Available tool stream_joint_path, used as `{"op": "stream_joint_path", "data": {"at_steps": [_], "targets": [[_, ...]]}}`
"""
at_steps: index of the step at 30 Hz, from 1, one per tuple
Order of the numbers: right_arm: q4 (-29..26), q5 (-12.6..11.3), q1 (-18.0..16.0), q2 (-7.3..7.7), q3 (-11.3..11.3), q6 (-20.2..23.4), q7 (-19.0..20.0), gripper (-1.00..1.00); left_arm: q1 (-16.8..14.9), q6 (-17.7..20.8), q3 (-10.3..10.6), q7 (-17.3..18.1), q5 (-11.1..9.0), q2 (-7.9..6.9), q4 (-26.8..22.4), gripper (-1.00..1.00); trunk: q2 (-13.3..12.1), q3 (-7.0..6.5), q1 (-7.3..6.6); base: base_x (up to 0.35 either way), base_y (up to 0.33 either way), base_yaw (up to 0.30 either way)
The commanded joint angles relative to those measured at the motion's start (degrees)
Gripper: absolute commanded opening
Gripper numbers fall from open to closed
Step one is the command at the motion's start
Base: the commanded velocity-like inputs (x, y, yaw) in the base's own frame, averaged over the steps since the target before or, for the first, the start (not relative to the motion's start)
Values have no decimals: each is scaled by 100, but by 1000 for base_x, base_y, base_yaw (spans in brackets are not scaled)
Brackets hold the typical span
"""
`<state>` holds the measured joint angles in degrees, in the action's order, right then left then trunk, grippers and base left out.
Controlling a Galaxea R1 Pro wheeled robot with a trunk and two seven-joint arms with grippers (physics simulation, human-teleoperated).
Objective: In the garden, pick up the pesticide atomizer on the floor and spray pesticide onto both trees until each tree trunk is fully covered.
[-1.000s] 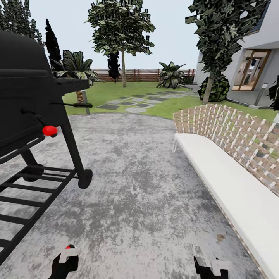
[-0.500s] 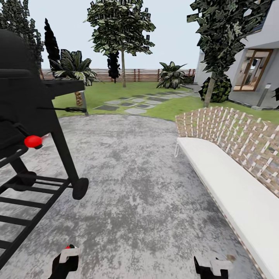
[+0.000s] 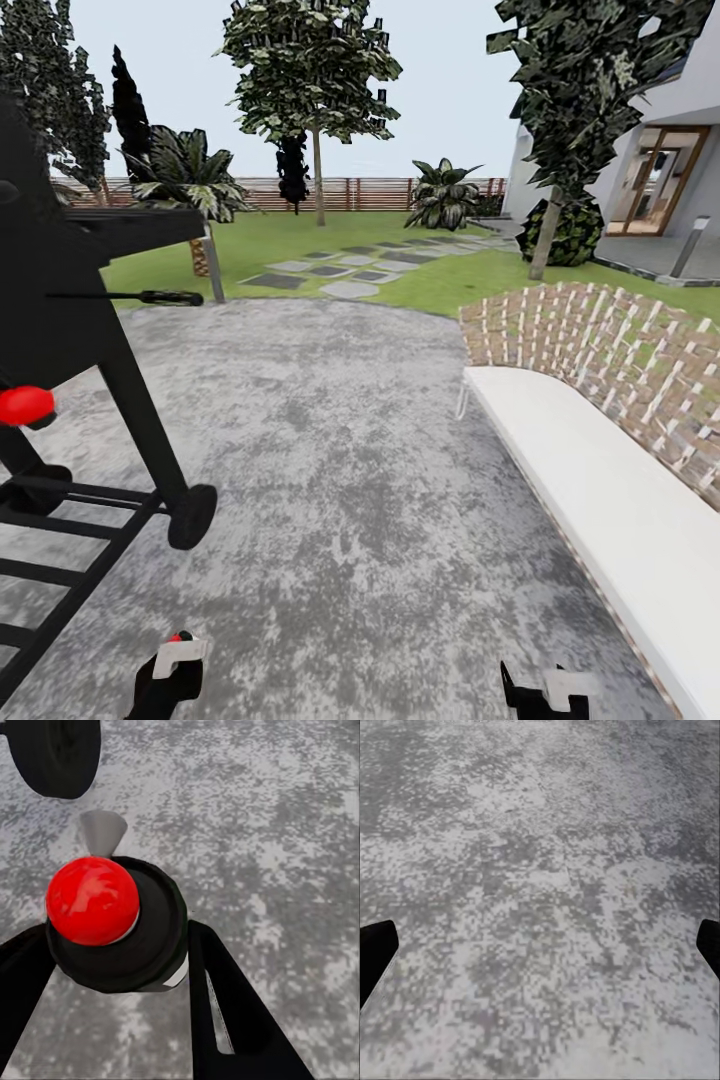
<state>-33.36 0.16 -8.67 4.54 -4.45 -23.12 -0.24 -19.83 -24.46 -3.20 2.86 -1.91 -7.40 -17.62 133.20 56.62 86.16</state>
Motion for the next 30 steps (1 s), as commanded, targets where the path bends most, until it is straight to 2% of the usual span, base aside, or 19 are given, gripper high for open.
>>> {"op": "stream_joint_path", "data": {"at_steps": [1, 30], "targets": [[4, 2, -3, -1, -3, -17, -2, 100, -3, -15, -23, 30, -20, 2, 4, -100, 2, 5, 2, 337, 0, 0], [-4, 2, -3, 1, -12, -18, -2, 100, -3, -15, -23, 30, -20, 2, 4, -100, 2, -4, 2, 337, 0, 0]]}}
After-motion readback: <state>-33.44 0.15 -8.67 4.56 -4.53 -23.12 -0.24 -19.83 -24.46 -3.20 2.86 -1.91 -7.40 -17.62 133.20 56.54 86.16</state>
